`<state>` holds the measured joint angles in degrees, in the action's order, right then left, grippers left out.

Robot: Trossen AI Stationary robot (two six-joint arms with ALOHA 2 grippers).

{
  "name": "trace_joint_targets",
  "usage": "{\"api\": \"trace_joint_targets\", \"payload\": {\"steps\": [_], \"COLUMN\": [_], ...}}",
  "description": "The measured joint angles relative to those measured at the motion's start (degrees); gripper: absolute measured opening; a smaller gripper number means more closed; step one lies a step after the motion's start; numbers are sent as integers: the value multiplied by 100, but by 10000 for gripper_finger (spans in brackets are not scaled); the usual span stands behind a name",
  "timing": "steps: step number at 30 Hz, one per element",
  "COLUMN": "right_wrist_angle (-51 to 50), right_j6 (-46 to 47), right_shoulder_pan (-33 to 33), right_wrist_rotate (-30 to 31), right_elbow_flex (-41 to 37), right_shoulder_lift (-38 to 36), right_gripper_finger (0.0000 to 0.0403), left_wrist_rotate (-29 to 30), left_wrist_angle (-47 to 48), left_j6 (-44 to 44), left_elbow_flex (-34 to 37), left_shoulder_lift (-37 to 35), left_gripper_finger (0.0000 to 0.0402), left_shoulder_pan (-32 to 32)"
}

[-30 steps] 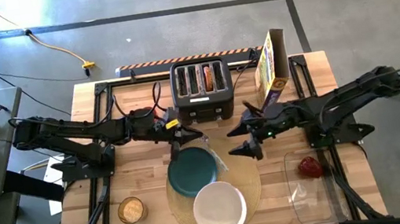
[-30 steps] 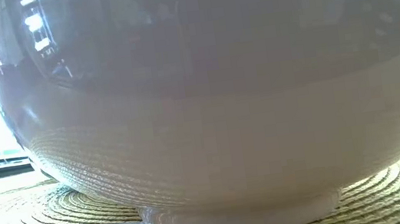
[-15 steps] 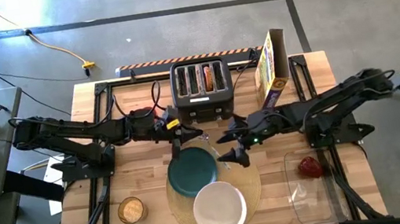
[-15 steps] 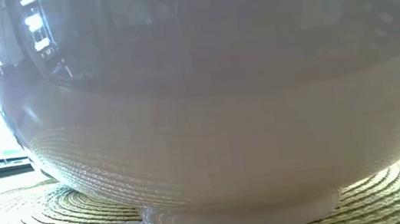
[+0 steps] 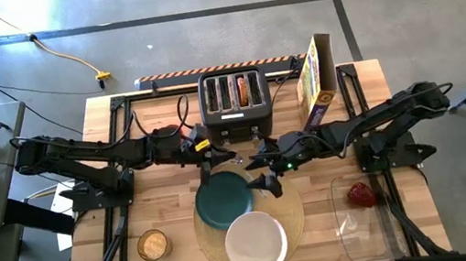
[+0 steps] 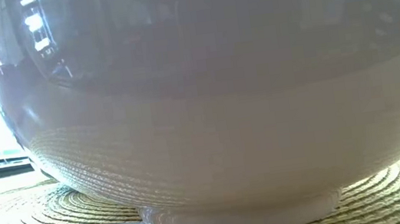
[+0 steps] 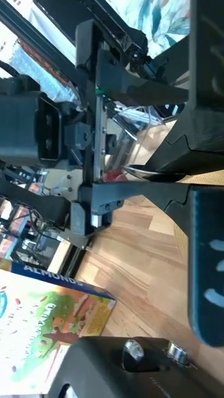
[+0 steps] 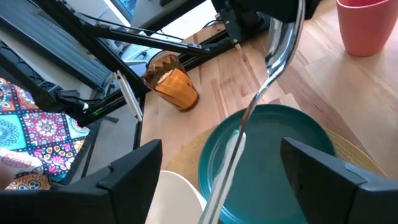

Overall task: Arrange a breakfast setting
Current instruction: Put the white patterned spoon on the brown table mat

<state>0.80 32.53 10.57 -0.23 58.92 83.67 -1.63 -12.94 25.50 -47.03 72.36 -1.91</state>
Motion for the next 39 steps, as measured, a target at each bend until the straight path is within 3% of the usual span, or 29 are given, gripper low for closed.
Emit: {"api": "trace_joint_targets", "payload": {"steps": [14, 34, 39], "right_wrist_angle": [-81, -118, -147], "right_j6": [2, 19, 92], "right_shoulder_pan": [-2, -6, -7], "right_wrist_rotate": [81, 220, 321], "right_elbow_flex": [0, 0, -4], "right_shoulder_lift": [-10, -14, -14], "right_gripper_finger": [238, 20, 9], "left_wrist_rotate": [229, 210, 218], "left_wrist_angle": [136, 118, 110], "left_j6": [-4, 39, 37], "left_elbow_flex": [0, 0, 0], "left_shoulder_lift": [0, 0, -2], "left_gripper_finger": [0, 0, 1], "left_shoulder_pan": [4, 1, 2]}}
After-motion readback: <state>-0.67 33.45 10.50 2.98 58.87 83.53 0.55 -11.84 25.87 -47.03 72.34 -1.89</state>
